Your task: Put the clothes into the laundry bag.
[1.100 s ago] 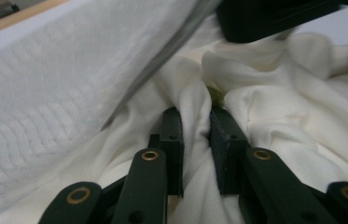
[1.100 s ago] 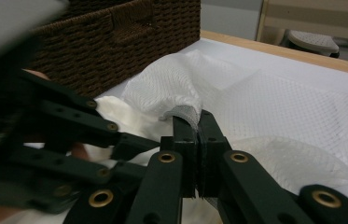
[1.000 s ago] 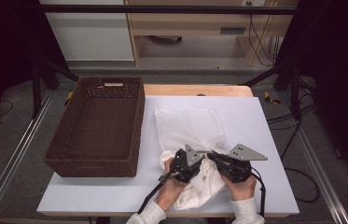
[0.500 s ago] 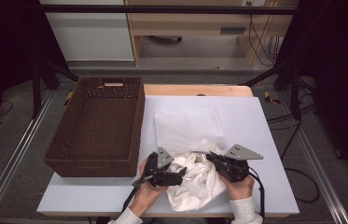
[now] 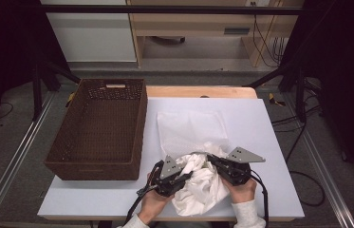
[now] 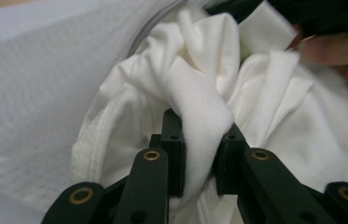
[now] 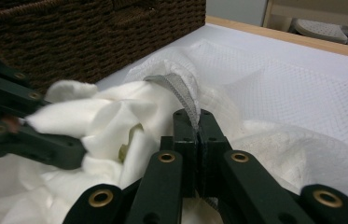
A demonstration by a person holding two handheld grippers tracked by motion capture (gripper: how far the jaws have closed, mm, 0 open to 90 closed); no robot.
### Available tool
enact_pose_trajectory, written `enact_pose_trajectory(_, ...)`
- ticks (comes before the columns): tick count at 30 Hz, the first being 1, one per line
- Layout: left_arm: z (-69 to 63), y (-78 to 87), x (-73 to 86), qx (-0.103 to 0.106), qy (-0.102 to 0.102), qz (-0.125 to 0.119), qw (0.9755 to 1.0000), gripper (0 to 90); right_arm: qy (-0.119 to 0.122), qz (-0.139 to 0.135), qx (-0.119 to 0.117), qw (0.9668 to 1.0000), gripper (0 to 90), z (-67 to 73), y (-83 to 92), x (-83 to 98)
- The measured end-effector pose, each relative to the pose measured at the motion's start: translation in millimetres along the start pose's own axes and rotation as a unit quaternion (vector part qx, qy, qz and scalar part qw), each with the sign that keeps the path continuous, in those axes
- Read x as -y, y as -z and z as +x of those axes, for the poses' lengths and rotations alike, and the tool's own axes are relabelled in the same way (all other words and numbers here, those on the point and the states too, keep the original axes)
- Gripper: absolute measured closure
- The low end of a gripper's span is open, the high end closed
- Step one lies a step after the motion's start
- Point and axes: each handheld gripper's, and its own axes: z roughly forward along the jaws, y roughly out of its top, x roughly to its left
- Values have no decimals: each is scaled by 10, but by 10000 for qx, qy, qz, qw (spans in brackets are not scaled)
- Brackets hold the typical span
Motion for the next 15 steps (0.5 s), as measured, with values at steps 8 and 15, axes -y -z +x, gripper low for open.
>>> enact_pose_trajectory(8, -327, -271, -294, 11, -612, 217, 9979, 764, -30, -212, 149, 9997, 889, -15, 56, 3)
enact_pose_trajectory(15, -168, -626, -294, -718, -584, 789, 9926, 768, -52, -346, 16, 9994, 889, -12, 98, -16)
